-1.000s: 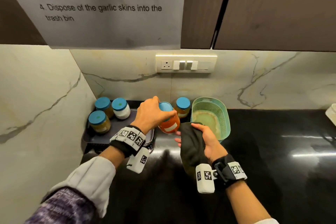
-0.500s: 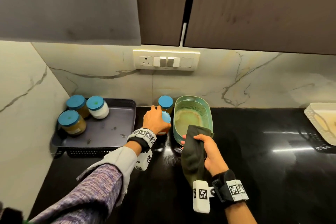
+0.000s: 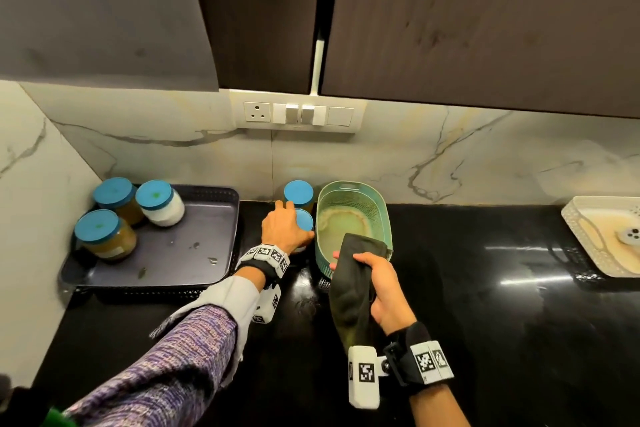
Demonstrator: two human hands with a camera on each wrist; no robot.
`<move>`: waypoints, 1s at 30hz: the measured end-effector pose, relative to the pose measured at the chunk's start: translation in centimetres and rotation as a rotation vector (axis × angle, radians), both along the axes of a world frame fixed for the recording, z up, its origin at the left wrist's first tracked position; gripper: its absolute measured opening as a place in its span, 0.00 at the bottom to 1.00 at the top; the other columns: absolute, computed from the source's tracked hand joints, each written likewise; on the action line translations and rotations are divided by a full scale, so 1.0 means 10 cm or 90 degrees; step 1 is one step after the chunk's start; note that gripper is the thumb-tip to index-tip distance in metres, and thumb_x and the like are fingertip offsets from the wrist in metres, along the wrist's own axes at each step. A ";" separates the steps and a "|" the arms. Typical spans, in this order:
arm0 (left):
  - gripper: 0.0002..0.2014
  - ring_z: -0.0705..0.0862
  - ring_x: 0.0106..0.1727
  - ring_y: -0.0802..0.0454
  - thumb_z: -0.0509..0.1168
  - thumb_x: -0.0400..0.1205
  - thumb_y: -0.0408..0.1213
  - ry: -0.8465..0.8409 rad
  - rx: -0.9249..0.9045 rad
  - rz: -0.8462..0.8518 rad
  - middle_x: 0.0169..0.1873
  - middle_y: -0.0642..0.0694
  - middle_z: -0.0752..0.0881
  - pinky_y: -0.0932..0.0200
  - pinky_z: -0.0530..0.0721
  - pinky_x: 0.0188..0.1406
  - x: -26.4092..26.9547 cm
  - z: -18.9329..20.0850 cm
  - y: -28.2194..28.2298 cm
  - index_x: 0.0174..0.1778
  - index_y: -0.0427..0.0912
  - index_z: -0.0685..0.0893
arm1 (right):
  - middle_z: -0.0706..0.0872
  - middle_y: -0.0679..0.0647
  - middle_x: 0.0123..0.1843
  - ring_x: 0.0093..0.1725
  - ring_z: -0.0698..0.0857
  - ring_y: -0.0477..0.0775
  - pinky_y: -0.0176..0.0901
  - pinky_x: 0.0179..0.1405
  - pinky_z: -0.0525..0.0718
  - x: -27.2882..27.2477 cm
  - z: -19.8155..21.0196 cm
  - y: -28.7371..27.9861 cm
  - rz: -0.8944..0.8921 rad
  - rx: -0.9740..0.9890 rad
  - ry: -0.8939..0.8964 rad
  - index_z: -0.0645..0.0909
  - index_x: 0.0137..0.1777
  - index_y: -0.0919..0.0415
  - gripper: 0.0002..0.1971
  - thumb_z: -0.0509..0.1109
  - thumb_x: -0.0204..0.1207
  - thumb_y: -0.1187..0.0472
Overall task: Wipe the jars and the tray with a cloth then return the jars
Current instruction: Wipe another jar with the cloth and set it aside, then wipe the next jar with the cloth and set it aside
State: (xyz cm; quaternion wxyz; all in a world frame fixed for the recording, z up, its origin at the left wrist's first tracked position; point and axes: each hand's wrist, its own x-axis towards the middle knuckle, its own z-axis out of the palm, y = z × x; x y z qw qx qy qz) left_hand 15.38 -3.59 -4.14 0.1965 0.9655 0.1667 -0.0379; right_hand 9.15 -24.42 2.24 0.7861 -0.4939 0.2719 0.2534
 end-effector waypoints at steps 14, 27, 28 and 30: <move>0.16 0.82 0.39 0.41 0.68 0.88 0.40 -0.197 -0.124 0.105 0.47 0.44 0.80 0.45 0.80 0.41 -0.97 0.00 0.77 0.36 0.42 0.75 | 0.94 0.63 0.55 0.57 0.92 0.64 0.51 0.53 0.90 0.10 -0.05 0.82 0.055 -0.124 -0.031 0.88 0.63 0.66 0.15 0.75 0.77 0.66; 0.33 0.80 0.68 0.25 0.79 0.71 0.35 -0.170 -0.020 0.373 0.69 0.28 0.79 0.35 0.82 0.64 -1.67 -0.06 2.74 0.71 0.28 0.77 | 0.94 0.62 0.55 0.54 0.93 0.62 0.52 0.54 0.92 -0.41 0.01 2.13 0.157 -0.121 -0.067 0.88 0.62 0.67 0.13 0.78 0.77 0.69; 0.35 0.80 0.67 0.25 0.80 0.71 0.37 -0.160 -0.021 0.377 0.68 0.28 0.79 0.35 0.82 0.63 -1.65 -0.07 2.87 0.72 0.28 0.76 | 0.94 0.61 0.55 0.54 0.93 0.61 0.52 0.53 0.92 -0.45 0.03 2.16 0.153 -0.122 -0.065 0.88 0.60 0.65 0.13 0.79 0.77 0.68; 0.39 0.78 0.69 0.26 0.81 0.71 0.40 -0.125 -0.028 0.368 0.70 0.28 0.78 0.36 0.81 0.66 -1.59 -0.10 3.06 0.75 0.28 0.74 | 0.93 0.60 0.53 0.52 0.92 0.59 0.49 0.48 0.90 -0.51 0.04 2.19 0.142 -0.127 -0.068 0.87 0.58 0.63 0.11 0.78 0.77 0.68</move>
